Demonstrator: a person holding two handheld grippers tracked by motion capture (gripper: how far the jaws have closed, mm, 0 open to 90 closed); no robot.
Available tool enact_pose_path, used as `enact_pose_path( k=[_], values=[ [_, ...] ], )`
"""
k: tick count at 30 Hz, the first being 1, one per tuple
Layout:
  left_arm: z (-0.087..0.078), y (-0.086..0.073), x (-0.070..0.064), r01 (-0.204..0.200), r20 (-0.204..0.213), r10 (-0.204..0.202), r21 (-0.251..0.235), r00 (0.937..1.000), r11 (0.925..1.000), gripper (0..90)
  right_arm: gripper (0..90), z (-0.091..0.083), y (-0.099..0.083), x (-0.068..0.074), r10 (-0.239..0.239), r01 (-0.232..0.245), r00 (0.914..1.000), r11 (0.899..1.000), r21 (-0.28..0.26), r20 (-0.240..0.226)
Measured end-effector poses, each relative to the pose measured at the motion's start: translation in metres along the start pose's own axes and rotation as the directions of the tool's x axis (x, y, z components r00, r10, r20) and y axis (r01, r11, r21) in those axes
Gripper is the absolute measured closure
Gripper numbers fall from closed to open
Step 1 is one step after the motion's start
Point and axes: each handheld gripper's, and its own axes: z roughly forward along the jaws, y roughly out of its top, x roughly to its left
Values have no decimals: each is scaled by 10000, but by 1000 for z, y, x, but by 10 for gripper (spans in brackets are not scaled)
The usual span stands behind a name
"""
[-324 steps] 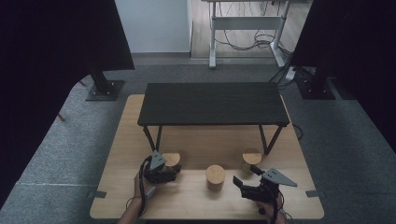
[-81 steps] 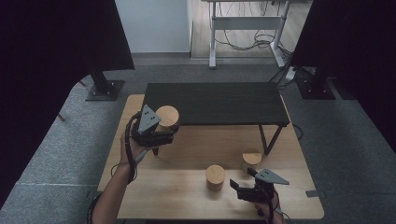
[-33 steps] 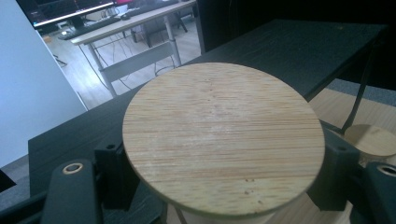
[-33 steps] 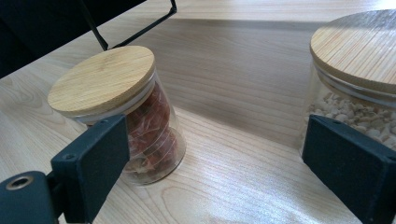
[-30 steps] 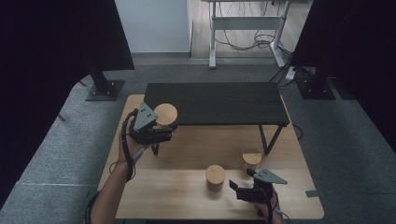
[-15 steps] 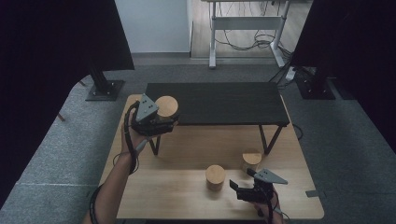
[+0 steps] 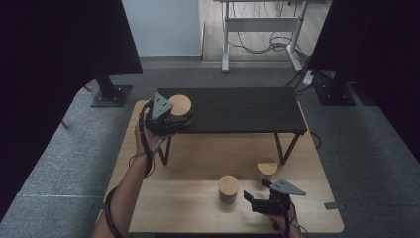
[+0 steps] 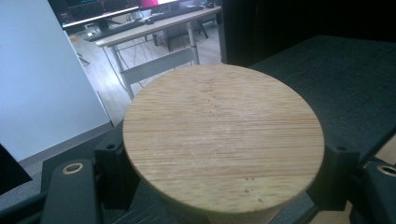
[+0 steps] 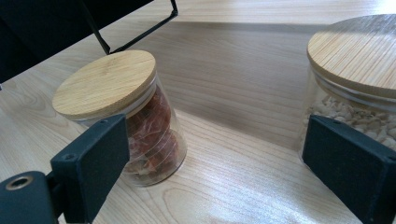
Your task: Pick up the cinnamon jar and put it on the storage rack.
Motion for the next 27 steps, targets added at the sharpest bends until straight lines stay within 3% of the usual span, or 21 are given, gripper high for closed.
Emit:
enact_pose_path(
  k=[9,14,18,27],
  values=[
    [8,-4,5,232,-217,-230,104,9995,9997,252,68,1,0,1,-15,15,10000,10000,30,-18],
    [13,-7,4,255,-614,-236,293,9978,9992,236,68,0,0,1,-27,27,10000,10000,21,-32],
    [15,-11,10,627,-577,-605,375,9965,9973,218,68,1,-1,1,-40,40,10000,10000,36,-37],
    [16,-10,6,376,-840,-326,580,9959,9976,208,68,1,-1,2,-49,49,10000,10000,45,-41]
  ],
)
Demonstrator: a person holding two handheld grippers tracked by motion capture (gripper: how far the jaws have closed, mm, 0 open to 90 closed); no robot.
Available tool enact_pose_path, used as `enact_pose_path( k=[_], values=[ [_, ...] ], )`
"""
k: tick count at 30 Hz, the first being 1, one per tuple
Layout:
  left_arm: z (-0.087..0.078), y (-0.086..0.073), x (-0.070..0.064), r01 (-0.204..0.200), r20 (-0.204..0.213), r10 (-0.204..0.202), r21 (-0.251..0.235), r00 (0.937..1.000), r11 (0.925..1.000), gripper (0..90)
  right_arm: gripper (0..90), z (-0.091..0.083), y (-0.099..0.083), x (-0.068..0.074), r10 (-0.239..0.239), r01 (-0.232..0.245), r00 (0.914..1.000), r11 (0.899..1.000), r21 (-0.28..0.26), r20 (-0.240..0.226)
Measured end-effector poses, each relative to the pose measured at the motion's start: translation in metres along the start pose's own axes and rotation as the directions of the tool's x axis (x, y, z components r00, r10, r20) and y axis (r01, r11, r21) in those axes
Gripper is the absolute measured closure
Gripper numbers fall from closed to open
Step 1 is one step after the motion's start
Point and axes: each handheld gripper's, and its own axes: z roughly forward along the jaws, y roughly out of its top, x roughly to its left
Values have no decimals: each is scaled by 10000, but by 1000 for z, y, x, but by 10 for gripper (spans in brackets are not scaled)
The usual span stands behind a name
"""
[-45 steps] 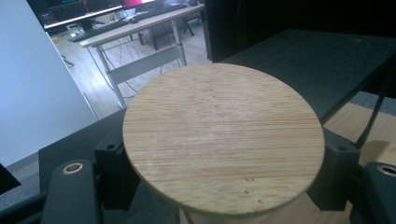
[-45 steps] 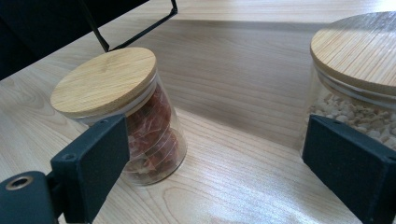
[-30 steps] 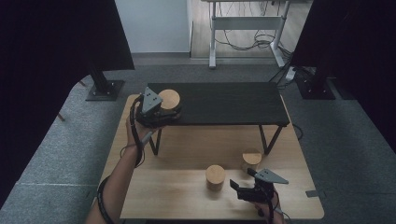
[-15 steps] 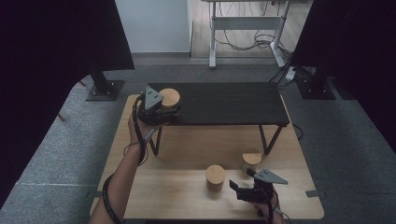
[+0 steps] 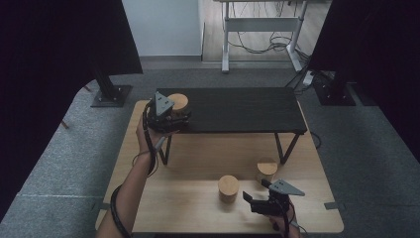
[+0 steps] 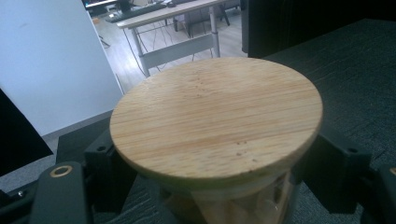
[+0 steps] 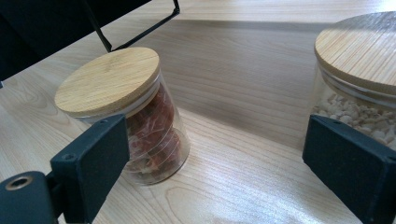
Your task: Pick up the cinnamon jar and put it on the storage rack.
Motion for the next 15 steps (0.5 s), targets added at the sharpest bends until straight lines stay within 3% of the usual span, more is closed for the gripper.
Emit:
enact_pose_path(
  k=[5,7,10,15],
  values=[
    [0,0,-1,26,8,-26,64,10000,10000,184,68,0,0,0,2,-2,10000,10000,3,2],
    [0,-1,-4,-50,-15,51,174,10000,9998,77,68,0,0,0,4,-4,10000,10000,-12,5],
    [-5,-3,-8,-421,-249,421,-21,9988,9991,56,68,-1,0,-1,16,-16,10000,10000,-44,12],
    [-14,-8,-11,-451,-270,447,-147,9986,9989,46,67,-1,1,0,-5,5,10000,10000,-47,22]
  ],
)
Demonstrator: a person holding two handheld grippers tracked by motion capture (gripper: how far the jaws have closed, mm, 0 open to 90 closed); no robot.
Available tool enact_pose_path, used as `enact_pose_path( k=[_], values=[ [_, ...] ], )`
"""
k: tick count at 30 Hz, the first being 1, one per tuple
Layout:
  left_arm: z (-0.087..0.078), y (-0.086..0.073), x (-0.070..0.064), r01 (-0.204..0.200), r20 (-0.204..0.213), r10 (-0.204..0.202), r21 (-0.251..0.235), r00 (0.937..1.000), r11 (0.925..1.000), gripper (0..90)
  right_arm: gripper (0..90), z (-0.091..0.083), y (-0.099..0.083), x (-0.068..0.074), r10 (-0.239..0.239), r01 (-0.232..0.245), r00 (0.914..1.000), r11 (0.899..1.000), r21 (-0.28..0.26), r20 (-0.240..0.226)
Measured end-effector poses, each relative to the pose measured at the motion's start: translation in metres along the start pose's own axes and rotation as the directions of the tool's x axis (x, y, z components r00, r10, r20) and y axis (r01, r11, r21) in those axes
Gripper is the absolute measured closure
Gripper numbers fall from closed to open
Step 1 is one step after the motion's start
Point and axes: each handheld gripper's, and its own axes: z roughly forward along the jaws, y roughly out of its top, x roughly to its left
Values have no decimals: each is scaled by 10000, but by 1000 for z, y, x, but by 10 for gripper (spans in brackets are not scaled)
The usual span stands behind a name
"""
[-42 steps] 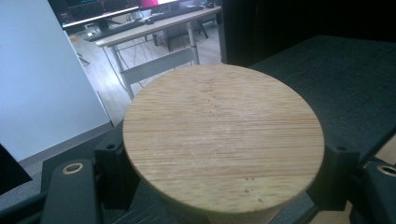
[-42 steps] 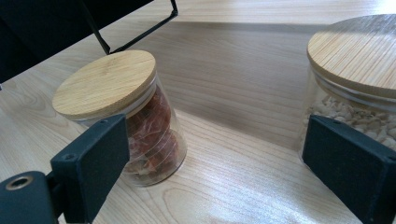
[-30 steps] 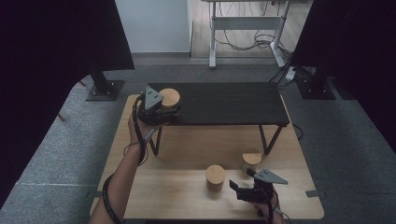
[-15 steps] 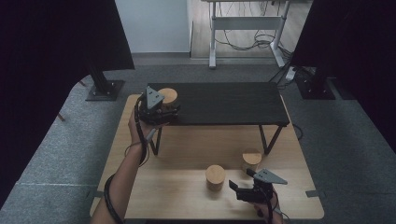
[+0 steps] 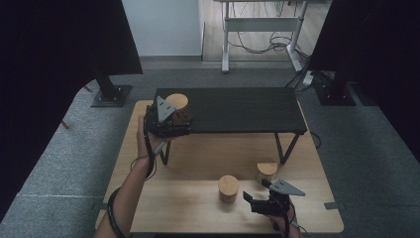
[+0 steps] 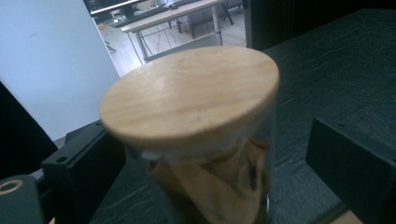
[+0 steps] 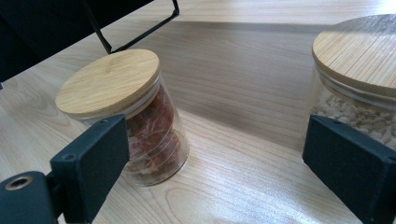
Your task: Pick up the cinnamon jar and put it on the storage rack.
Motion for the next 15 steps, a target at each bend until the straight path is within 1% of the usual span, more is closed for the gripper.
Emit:
enact_pose_path(
  k=[1,2,3,6,11,15],
  values=[
    [-2,-1,0,7,-74,-7,-43,10000,10000,47,67,0,0,0,-23,23,10000,10000,-14,19],
    [-4,-2,0,-13,-298,9,-129,9996,9999,47,67,0,0,1,-42,42,10000,10000,-76,90],
    [-6,-3,-1,-27,-434,17,-210,9991,9998,50,67,-1,1,1,-42,45,9999,9999,-151,159],
    [-11,-6,-1,81,-389,-93,-314,9992,9995,51,67,-3,2,1,50,-45,9999,9994,-340,164],
    [-21,-12,-4,70,-223,-79,-366,9997,9993,51,66,-6,4,0,46,-38,9998,9988,-482,168],
    [-29,-19,-8,-183,-263,171,-448,9995,9988,50,66,-7,6,-1,53,-37,9996,9982,-597,262]
  ],
)
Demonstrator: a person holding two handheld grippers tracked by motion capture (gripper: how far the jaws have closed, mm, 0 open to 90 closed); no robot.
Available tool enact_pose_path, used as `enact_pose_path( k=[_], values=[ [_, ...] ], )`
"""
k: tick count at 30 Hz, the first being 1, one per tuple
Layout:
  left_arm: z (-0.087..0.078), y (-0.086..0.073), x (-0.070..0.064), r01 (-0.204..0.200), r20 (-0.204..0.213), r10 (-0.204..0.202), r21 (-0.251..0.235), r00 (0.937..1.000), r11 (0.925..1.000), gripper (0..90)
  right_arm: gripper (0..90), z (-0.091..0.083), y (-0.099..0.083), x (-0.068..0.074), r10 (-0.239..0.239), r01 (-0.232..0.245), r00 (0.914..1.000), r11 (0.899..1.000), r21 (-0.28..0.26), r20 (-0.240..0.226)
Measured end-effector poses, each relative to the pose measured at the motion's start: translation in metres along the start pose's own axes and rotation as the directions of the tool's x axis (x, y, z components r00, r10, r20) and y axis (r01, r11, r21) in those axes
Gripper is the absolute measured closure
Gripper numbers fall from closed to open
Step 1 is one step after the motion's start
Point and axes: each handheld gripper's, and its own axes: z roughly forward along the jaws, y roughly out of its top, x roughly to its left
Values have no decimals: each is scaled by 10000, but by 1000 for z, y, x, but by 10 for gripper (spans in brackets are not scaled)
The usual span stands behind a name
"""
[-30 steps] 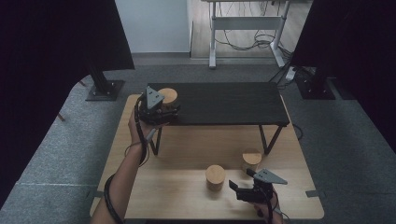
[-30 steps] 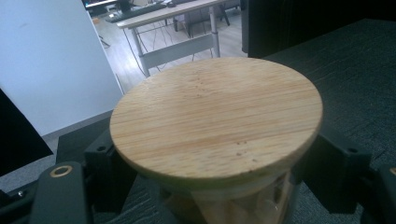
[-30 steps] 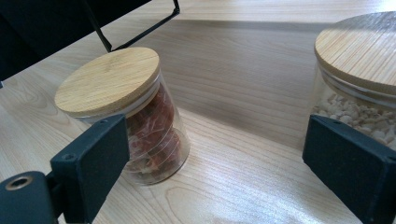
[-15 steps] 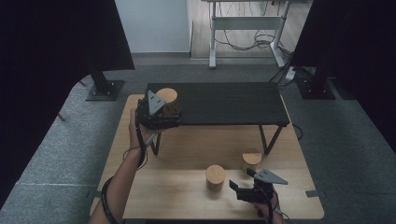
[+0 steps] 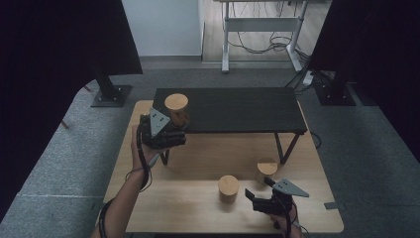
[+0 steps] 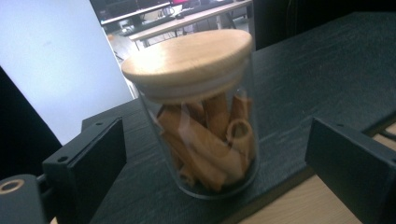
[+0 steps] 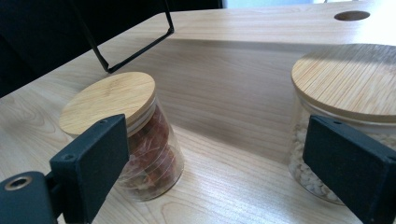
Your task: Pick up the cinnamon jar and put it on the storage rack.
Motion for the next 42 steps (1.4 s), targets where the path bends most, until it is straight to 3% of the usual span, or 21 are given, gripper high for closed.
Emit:
enact_pose_path(
  k=[14,26,30,37,42],
  values=[
    [-22,-20,-4,239,307,-237,-88,9992,9997,49,66,-2,1,-1,-91,92,9999,9999,-110,100],
    [-46,-51,-15,503,771,-491,-137,9958,9986,54,66,-2,1,0,-121,123,9998,9999,-107,129],
    [-51,-69,-21,427,886,-430,62,9951,9991,55,65,-2,1,0,-150,151,9998,9998,-94,115],
    [-59,-109,-29,763,1043,-811,489,9912,9959,56,66,-2,1,-1,-147,148,9998,9999,-58,109],
    [-57,-134,-31,1077,1277,-1190,919,9846,9899,57,65,-1,0,0,-211,211,9998,9998,-1,70]
  ],
)
